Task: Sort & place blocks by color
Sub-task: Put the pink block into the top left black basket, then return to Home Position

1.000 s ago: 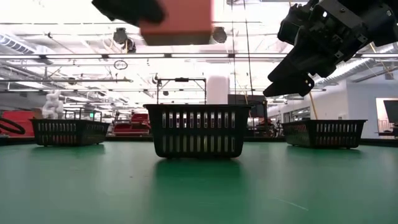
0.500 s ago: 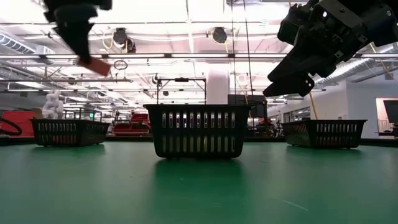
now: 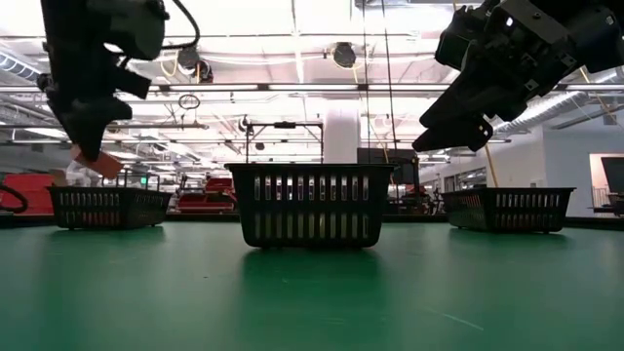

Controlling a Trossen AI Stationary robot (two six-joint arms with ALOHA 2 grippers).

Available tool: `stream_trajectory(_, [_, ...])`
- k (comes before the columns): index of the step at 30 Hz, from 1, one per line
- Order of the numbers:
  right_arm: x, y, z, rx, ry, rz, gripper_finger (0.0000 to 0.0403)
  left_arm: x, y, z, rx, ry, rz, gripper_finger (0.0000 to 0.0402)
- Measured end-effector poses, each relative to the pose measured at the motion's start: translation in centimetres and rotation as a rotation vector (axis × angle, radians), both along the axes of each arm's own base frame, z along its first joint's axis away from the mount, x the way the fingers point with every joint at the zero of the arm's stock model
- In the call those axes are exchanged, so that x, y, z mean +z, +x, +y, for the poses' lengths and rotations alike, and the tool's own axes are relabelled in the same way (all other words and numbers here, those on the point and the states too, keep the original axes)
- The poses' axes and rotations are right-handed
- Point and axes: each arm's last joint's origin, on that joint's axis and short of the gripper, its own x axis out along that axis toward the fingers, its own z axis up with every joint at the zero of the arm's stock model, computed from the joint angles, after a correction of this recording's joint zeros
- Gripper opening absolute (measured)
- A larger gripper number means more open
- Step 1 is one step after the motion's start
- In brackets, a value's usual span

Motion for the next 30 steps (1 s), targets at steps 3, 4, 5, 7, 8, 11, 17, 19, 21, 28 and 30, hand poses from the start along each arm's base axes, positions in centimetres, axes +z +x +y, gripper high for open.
stream_trajectory(3, [0.0, 0.0, 0.0, 0.000, 0.000, 0.000, 0.0238, -0.2, 0.1, 0.7, 0.025, 0.000, -0.005, 0.0132])
stream_trajectory(4, [0.0, 0.0, 0.0, 0.000, 0.000, 0.000, 0.0238, -0.2, 0.1, 1.0, 0.037, 0.001, -0.010, 0.0140])
stream_trajectory(5, [0.0, 0.0, 0.0, 0.000, 0.000, 0.000, 0.0238, -0.2, 0.2, 1.2, 0.049, 0.000, -0.016, 0.0155])
stream_trajectory(7, [0.0, 0.0, 0.0, 0.000, 0.000, 0.000, 0.0238, -0.2, 0.4, 1.6, 0.056, 0.000, -0.034, 0.0195])
stream_trajectory(8, [0.0, 0.0, 0.0, 0.000, 0.000, 0.000, 0.0238, -0.2, 0.5, 1.8, 0.058, -0.001, -0.043, 0.0216])
stream_trajectory(11, [0.0, 0.0, 0.0, 0.000, 0.000, 0.000, 0.0238, -0.3, 0.8, 2.2, 0.059, -0.029, -0.075, 0.0269])
stream_trajectory(17, [0.0, 0.0, 0.0, 0.001, -0.002, 0.000, 0.0238, -0.4, 1.2, 2.8, 0.061, -0.049, -0.110, 0.0326])
stream_trajectory(19, [0.0, 0.0, 0.0, 0.001, -0.002, 0.000, 0.0238, -0.4, 1.2, 2.9, 0.066, -0.048, -0.112, 0.0332])
stream_trajectory(21, [0.0, 0.0, 0.0, 0.001, -0.002, 0.000, 0.0238, -0.4, 1.2, 3.0, 0.061, -0.049, -0.110, 0.0332])
stream_trajectory(28, [0.0, 0.0, 0.0, 0.008, -0.018, -0.001, 0.0238, -0.2, 1.6, 3.0, 0.020, -0.059, -0.140, 0.0302])
stream_trajectory(30, [0.0, 0.0, 0.0, 0.018, -0.036, -0.001, 0.0238, 0.2, 2.1, 2.9, -0.011, -0.055, -0.173, 0.0289])
